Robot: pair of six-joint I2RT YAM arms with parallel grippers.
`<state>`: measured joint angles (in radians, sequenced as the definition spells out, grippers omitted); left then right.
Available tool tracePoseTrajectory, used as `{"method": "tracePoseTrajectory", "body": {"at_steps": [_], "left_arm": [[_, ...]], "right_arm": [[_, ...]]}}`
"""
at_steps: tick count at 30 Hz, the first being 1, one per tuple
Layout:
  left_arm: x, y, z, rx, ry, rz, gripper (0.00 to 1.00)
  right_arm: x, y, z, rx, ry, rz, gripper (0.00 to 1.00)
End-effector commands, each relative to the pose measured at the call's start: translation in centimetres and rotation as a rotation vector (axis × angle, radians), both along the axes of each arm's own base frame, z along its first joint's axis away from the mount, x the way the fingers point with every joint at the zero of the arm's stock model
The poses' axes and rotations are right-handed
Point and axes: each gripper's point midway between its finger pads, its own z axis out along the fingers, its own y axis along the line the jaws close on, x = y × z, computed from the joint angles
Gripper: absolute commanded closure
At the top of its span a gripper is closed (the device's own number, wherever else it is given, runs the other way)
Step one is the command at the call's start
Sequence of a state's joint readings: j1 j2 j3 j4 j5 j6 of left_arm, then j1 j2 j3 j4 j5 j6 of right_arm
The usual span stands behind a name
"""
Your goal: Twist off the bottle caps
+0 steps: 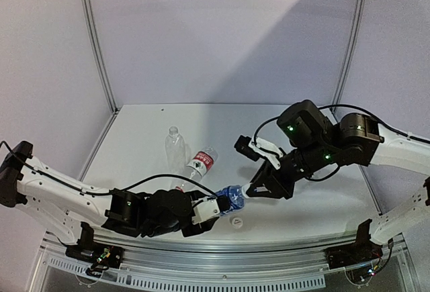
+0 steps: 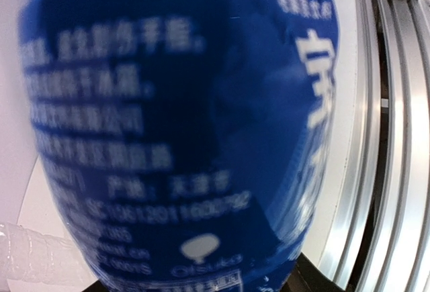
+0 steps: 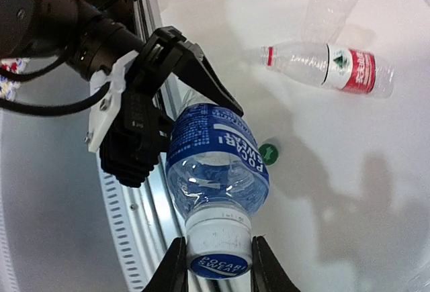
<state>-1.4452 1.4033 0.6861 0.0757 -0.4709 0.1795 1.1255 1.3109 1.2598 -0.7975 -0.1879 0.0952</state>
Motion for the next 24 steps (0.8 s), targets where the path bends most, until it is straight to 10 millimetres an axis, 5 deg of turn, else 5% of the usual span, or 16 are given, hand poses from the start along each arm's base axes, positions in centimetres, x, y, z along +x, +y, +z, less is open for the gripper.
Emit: {"method": "tracePoseTrajectory", "body": {"at_steps": [1, 6, 10, 15, 19, 24], "left_arm": [[-2.6, -1.4, -0.1, -0.017, 0.071, -0.128, 0.43], [-3.3, -1.7, -0.3, -0.022, 0.101, -0.161, 0.43], [-3.4, -1.7, -0.1, -0.024, 0.107, -0.163, 0.43], [-3.3, -1.6, 0.1, -0.032, 0.101, -0.158, 0.43], [-3.0, -1.4, 0.0, -0.026, 0.089, -0.145, 0.44], [-2.6, -1.3, 0.4, -0.033, 0.074, -0.123, 0.45]], "right_arm": [[4.8, -1.0, 1.8, -0.102, -0.627, 0.164, 1.00], [1.9, -1.0, 0.4, -0.209, -0.963, 0.561, 0.99], [2.6, -1.4, -0.9, -0.382, -1.141, 0.633, 0.95], [2.6, -1.8, -1.9, -0.426, -1.158, 0.634, 0.86], [1.0, -1.6, -0.9, -0.321, -1.095, 0.643, 0.70], [-2.0, -1.5, 3.2, -0.074, -0.992, 0.610, 0.52]]}}
